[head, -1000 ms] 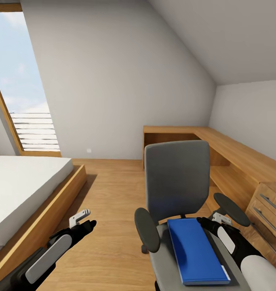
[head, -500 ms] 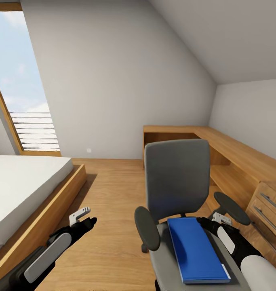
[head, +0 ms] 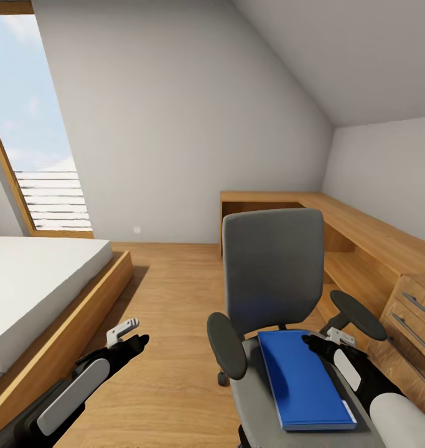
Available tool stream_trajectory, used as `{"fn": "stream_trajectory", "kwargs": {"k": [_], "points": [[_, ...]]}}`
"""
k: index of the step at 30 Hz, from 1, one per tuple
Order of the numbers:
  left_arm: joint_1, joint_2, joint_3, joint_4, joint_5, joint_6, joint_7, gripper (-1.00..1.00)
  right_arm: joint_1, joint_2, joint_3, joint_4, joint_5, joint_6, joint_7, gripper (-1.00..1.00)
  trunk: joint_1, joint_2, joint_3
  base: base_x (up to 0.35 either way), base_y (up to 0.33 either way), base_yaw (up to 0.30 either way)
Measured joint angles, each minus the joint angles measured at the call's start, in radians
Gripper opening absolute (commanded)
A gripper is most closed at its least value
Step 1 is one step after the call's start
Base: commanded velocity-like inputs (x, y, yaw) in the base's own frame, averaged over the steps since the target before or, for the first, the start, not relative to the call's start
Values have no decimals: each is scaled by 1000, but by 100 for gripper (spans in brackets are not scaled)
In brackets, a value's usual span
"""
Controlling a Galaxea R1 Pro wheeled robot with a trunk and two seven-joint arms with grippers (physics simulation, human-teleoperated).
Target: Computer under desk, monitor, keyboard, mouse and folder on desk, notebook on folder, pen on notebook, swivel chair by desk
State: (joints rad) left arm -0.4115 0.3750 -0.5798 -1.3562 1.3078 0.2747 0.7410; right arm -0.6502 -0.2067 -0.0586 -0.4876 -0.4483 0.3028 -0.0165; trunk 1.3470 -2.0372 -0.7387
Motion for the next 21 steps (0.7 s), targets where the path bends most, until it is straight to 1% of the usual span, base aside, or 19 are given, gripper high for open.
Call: {"fn": "stream_trajectory", "kwargs": {"k": [2,5,9,14,20,21], "points": [[0,0,1,0,0,0,0,100,0,5,4,0,1,1,-1,100,0,0,0,0,0,0],[0,0,2,0,0,0,0,100,0,16,33,0,17,2,-2,100,0,0,0,0,0,0],[0,0,1,0,0,0,0,100,0,22,61,0,34,5,-3,100,0,0,0,0,0,0],[0,0,0,0,0,0,0,100,0,23,65,0,37,6,-3,100,0,0,0,0,0,0],[0,0,0,0,0,0,0,100,-1,23,64,-6,34,6,-3,100,23,-42,-19,0,0,0],[0,0,0,0,0,0,0,100,-1,23,64,-7,35,6,-3,100,23,-42,-19,0,0,0]]}}
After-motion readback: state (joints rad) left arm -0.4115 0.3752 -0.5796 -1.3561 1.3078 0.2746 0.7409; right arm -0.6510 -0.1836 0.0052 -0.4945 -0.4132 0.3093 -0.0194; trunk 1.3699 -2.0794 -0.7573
